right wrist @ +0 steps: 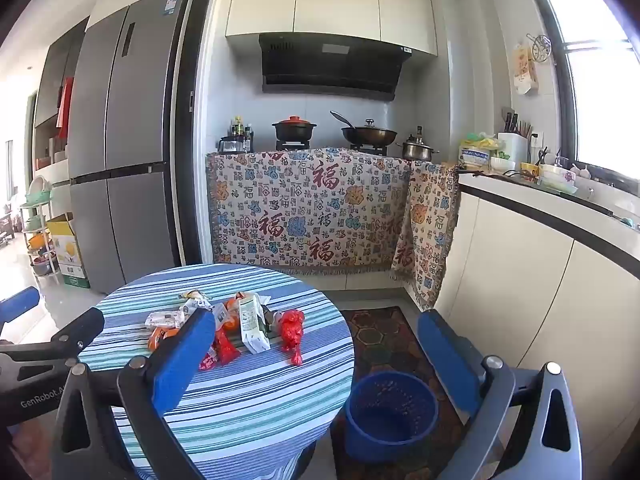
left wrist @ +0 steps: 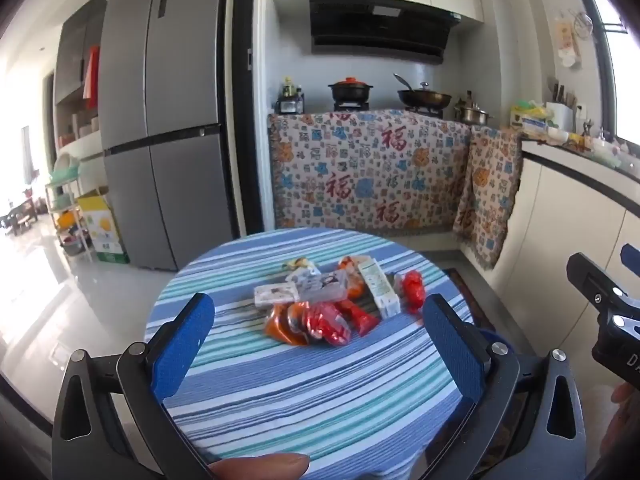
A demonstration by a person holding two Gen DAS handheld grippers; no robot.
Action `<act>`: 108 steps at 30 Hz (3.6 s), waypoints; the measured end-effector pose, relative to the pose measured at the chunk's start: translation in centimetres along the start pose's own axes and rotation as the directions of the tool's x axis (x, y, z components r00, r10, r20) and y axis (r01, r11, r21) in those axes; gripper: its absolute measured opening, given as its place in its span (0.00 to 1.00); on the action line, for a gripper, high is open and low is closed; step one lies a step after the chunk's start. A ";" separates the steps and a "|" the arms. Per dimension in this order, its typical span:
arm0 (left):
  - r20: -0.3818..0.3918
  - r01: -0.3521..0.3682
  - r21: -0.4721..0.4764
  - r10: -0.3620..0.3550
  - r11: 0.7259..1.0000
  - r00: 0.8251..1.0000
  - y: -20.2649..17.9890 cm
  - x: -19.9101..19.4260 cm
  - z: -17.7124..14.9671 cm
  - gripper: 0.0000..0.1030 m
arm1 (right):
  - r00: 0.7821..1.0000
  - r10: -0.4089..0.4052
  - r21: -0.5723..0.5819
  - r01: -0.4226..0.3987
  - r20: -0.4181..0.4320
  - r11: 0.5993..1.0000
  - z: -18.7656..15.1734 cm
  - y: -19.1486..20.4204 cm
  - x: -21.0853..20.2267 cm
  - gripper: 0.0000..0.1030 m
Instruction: Collect trash
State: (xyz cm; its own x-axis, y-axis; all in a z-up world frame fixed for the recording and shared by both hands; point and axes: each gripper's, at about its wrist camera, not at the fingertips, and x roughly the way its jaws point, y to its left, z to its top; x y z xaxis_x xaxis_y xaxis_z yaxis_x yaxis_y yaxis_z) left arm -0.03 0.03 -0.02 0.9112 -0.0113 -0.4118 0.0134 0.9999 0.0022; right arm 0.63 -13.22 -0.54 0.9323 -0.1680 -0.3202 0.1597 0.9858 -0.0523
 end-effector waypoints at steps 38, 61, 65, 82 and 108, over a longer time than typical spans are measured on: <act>-0.040 0.024 -0.001 -0.024 1.000 0.999 0.0 0.1 -0.2 1.00 | 1.000 -0.011 0.009 0.011 0.001 1.000 -0.3 -0.1 0.1 1.00; -0.037 0.027 -0.005 -0.027 1.000 0.999 -0.1 -0.2 0.1 1.00 | 1.000 -0.015 0.010 0.015 0.008 1.000 -0.1 -0.2 -0.1 1.00; -0.037 0.027 -0.005 -0.027 1.000 0.999 -0.1 -0.2 0.1 1.00 | 1.000 -0.016 0.010 0.016 0.008 1.000 -0.1 -0.3 0.0 1.00; -0.034 0.028 -0.005 -0.029 1.000 0.999 -0.4 -0.3 0.1 1.00 | 1.000 -0.020 0.011 0.020 0.015 1.000 0.0 -0.3 -0.1 1.00; -0.034 0.028 -0.007 -0.029 1.000 0.999 -0.4 -0.3 0.0 1.00 | 1.000 -0.024 0.010 0.023 0.011 1.000 -0.1 -0.4 0.0 1.00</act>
State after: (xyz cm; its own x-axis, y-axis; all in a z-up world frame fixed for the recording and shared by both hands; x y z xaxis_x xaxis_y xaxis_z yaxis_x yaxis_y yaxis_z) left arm -0.36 -0.34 0.11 0.8959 -0.0396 -0.4426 0.0364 0.9992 -0.0156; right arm 0.53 -13.59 -0.61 0.9319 -0.1912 -0.3081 0.1848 0.9815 -0.0501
